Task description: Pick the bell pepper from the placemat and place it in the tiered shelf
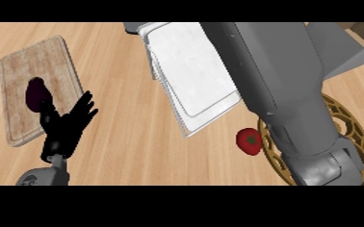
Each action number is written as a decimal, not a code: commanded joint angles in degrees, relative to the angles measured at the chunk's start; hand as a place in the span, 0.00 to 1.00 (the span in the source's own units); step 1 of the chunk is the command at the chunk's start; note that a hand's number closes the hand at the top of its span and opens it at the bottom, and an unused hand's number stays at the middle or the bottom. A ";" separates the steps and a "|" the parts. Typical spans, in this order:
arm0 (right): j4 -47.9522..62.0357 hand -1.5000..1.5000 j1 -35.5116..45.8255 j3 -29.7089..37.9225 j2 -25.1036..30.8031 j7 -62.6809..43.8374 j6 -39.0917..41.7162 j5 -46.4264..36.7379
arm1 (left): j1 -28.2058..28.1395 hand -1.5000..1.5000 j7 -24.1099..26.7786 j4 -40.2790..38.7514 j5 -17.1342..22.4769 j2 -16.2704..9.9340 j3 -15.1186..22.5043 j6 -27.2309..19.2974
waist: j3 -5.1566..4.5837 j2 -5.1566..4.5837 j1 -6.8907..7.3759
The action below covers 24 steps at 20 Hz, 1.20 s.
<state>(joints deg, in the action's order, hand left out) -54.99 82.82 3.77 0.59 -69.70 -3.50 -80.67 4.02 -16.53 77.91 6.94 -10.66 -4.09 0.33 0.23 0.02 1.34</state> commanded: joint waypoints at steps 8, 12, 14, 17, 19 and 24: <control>-10.05 0.00 -0.66 5.12 -0.56 -11.00 -17.87 -2.56 | 1.15 0.50 -0.83 -2.85 -0.25 0.37 -0.18 -0.20 | -0.31 -0.32 0.06; -15.69 0.00 -0.77 7.40 -0.56 -10.85 -20.52 -5.87 | 0.66 0.50 -0.71 -1.33 -0.57 1.22 0.46 -0.82 | -0.26 0.08 -0.67; -16.72 0.00 -3.07 7.43 -0.57 -12.21 -21.64 -11.14 | -0.91 0.50 -1.73 1.36 -0.14 0.75 0.56 -0.37 | -0.24 0.25 -0.25; -19.55 0.00 -2.03 7.92 -0.57 -14.01 -17.98 -18.94 | -2.02 0.50 0.23 -0.68 0.21 0.49 -0.29 0.39 | -0.35 0.37 -1.03; -24.25 0.00 -3.21 8.59 -0.58 -14.60 -15.74 -20.89 | -2.05 0.50 -0.40 -0.97 -0.03 0.84 -0.34 -0.41 | -0.29 0.67 -1.68; -36.40 0.00 -3.28 9.66 -0.59 -15.49 -9.47 -26.84 | -3.32 0.50 1.32 -1.03 -0.35 -0.04 -1.13 -0.08 | -0.30 1.17 -2.14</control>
<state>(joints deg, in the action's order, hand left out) -84.12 78.54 13.96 0.00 -71.08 -16.55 -103.09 2.36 -16.02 78.32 7.12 -10.78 -5.23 0.22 0.17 0.99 -0.50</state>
